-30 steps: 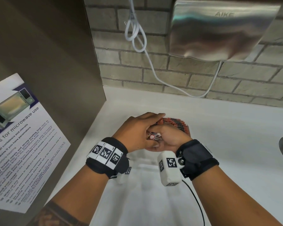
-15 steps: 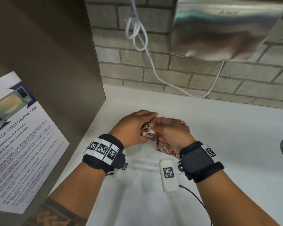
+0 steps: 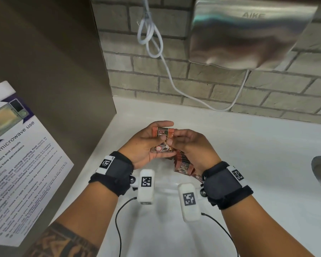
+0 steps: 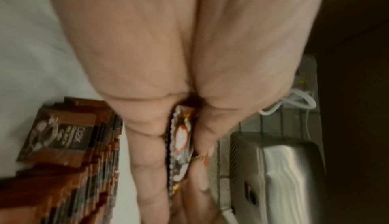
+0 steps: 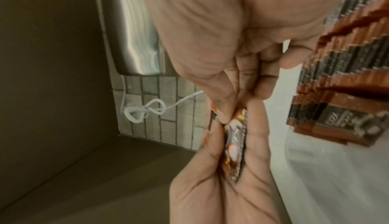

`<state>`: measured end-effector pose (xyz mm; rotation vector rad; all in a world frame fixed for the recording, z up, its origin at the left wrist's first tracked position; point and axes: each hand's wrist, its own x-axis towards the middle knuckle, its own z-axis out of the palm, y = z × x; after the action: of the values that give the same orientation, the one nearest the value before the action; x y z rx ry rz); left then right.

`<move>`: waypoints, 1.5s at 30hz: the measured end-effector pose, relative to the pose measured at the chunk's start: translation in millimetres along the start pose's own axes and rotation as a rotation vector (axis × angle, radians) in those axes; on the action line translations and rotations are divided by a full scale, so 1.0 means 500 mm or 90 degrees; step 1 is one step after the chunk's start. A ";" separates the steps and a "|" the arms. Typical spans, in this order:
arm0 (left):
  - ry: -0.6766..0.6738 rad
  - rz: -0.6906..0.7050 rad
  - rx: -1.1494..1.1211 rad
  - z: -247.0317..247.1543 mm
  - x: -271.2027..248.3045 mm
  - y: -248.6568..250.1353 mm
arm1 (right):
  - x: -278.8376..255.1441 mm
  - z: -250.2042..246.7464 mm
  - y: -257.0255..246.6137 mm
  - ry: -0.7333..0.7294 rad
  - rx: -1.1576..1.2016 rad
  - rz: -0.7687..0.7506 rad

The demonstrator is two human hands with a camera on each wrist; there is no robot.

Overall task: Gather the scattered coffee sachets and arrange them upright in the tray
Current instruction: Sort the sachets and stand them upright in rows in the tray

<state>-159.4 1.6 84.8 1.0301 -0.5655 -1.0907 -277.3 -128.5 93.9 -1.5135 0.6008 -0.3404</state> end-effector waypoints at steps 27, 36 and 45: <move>0.096 -0.128 0.495 -0.075 -0.004 -0.018 | 0.080 -0.017 -0.056 -0.087 -0.571 -0.166; 0.127 -0.378 0.613 -0.070 0.020 -0.049 | 0.146 0.018 0.019 -0.127 -0.802 -0.003; 0.017 -0.455 0.667 -0.064 0.097 -0.101 | 0.190 0.030 0.065 -0.124 -0.844 0.067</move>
<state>-137.0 -34.9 20.9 2.2762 -0.7957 -1.4067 -196.8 -168.1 46.1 -2.7088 0.7887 0.4013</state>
